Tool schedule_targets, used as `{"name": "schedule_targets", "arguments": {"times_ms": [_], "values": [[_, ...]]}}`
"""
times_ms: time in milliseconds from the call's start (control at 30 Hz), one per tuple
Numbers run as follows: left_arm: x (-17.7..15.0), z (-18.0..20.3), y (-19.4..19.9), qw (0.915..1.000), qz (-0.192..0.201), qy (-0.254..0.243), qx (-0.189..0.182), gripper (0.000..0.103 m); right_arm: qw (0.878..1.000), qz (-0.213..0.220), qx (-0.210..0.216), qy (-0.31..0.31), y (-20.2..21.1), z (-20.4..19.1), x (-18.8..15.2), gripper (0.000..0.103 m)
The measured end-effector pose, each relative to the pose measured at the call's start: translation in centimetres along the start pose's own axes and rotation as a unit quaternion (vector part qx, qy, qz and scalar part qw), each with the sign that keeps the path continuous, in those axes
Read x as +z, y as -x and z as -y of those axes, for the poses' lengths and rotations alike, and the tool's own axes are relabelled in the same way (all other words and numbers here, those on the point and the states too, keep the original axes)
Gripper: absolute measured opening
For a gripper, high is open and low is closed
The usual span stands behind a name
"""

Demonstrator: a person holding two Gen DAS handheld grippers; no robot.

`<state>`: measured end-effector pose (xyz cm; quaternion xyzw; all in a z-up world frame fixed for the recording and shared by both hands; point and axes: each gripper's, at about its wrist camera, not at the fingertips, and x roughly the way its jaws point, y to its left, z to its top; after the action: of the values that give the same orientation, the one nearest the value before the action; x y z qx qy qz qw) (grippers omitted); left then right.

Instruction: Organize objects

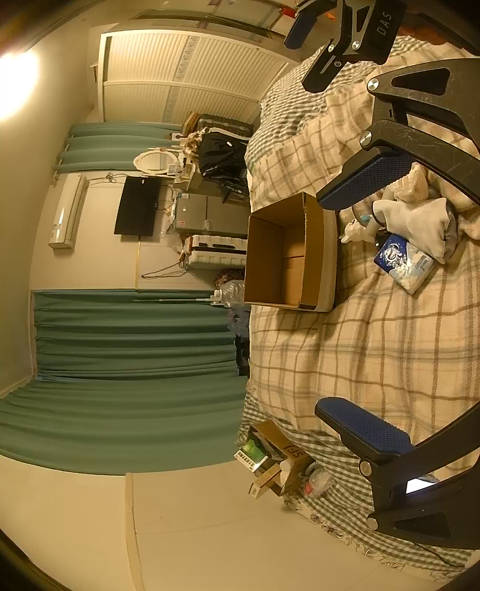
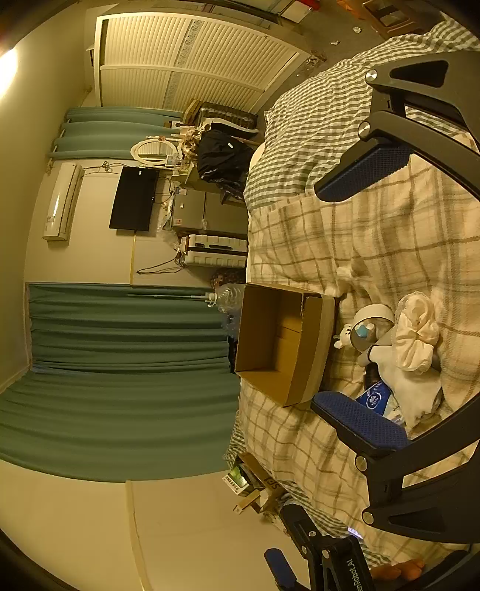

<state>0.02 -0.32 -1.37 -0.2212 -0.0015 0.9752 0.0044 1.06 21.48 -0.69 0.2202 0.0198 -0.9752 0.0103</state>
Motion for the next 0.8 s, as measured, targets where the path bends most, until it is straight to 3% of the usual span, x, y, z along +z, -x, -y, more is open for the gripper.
{"name": "schedule_targets", "arguments": {"times_ms": [800], "values": [[-1.2, 0.2, -0.7, 0.9999, -0.013, -0.003, 0.002, 0.103, 1.000, -0.009, -0.003, 0.021, -0.4, -0.9, -0.7, 0.103]]}}
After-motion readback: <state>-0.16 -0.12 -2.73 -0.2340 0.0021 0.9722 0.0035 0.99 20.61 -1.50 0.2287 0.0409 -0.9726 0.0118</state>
